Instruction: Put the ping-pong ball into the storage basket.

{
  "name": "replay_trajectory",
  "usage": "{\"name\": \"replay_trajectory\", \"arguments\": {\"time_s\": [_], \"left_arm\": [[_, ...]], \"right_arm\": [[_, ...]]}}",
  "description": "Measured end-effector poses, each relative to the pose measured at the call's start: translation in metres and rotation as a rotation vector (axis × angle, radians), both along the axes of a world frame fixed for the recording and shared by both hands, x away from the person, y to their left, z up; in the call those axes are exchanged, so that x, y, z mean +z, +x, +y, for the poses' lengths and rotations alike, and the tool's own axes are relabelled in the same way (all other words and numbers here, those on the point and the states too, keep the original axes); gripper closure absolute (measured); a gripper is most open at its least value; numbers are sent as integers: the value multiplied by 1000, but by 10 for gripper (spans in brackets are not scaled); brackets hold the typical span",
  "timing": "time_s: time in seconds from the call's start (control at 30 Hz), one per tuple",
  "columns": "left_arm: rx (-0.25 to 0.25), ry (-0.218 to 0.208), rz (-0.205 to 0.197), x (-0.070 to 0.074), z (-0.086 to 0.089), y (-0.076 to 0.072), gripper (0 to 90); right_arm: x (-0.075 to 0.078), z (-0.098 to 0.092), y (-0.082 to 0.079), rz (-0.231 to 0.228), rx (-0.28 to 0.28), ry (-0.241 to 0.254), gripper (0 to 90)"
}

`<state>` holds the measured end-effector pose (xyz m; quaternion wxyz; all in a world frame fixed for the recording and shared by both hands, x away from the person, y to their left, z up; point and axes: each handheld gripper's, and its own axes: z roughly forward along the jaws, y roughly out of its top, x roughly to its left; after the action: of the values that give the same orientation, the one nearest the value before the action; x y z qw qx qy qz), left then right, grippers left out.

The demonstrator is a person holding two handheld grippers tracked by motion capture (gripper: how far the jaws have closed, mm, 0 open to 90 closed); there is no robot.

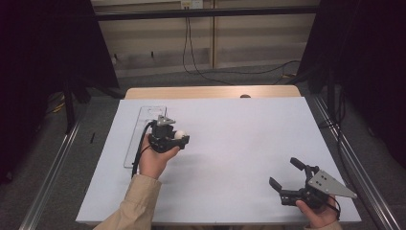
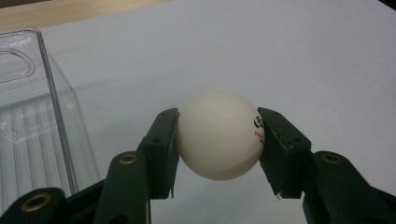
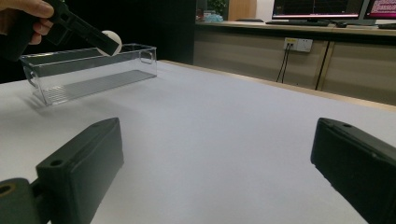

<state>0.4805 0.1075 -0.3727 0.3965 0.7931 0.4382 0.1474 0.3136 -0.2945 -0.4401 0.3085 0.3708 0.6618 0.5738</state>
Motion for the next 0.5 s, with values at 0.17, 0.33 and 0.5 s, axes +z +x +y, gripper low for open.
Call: {"name": "replay_trajectory", "arguments": {"time_s": [0.17,0.33,0.5], "left_arm": [[-9,17,4,1,2,0,511],[-17,9,8,2,4,0,511],[-12,15,9,2,5,0,511]], "right_arm": [[0,0,0,0,-2,2,18],[0,0,0,1,0,-2,18],[0,0,0,-4,-3,-4,18]]}}
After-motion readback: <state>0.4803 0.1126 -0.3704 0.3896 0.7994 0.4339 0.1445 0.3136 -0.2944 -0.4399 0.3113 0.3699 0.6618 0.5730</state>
